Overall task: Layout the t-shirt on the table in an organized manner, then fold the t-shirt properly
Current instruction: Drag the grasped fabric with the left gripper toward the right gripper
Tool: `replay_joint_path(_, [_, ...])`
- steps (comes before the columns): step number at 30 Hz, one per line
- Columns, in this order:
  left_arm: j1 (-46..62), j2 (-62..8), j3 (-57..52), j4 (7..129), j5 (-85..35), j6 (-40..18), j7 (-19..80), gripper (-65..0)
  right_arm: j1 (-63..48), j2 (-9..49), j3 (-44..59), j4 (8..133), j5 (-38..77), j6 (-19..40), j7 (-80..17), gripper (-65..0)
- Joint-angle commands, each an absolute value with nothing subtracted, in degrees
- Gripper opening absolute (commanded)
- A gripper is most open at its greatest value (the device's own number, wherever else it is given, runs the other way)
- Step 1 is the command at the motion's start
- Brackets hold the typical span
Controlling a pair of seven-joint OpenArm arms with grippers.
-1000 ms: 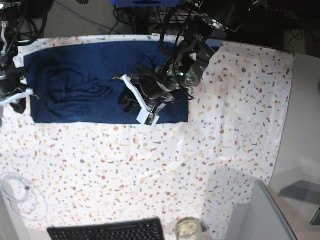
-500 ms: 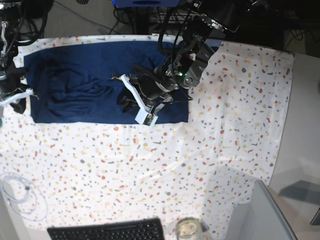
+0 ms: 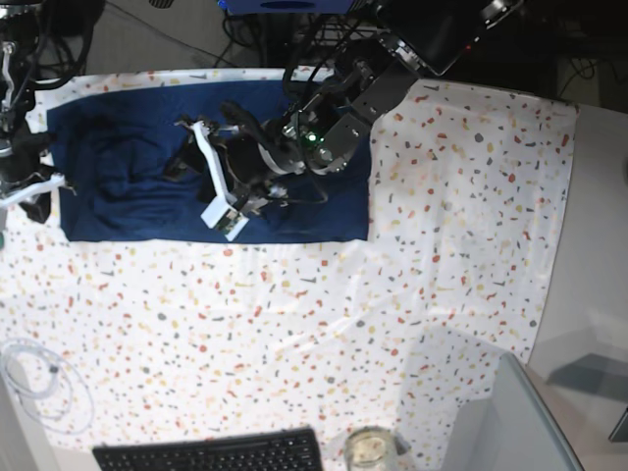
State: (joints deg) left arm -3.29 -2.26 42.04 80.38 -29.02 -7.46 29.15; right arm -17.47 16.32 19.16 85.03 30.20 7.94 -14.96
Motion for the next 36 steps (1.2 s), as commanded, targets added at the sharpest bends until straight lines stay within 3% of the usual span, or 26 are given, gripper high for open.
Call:
replay_joint_path(1, [-4.0,-1.7,42.5,81.6,-29.7,-8.0,28.0,-27.0,-17.0,17.4,19.6,85.8,30.5,8.1,-13.5,-65.0])
replay_joint_path(5, [-4.1,-2.0,42.7,84.3,-29.7,-8.0,28.0,-27.8,-17.0,17.4,19.7,85.8,30.5,8.1,-13.5,-65.0])
replay_joint_path(7, [-3.6,-3.4,41.4,87.0,-29.7,-7.9,28.0,-32.6,-17.0,17.4,19.7,85.8,30.5,8.1,-13.5,-65.0])
replay_joint_path(11, [2.2,-6.2,32.4,91.4,-29.1,-7.3,29.4,-65.0,-17.2,17.4,19.7,85.8,30.5,8.1,-13.5,-65.0])
replay_joint_path(17, [6.1,-9.9,23.5,93.8,-29.1,1.7,31.6,-65.0,-17.7,17.5,19.7,85.8,30.5,8.1,-13.5,-65.0])
replay_joint_path(36, [5.8,-10.9,34.7,90.7,-29.5,1.9,33.6,-65.0,-17.6,17.4,19.6,85.8,30.5,8.1,-13.5,-65.0])
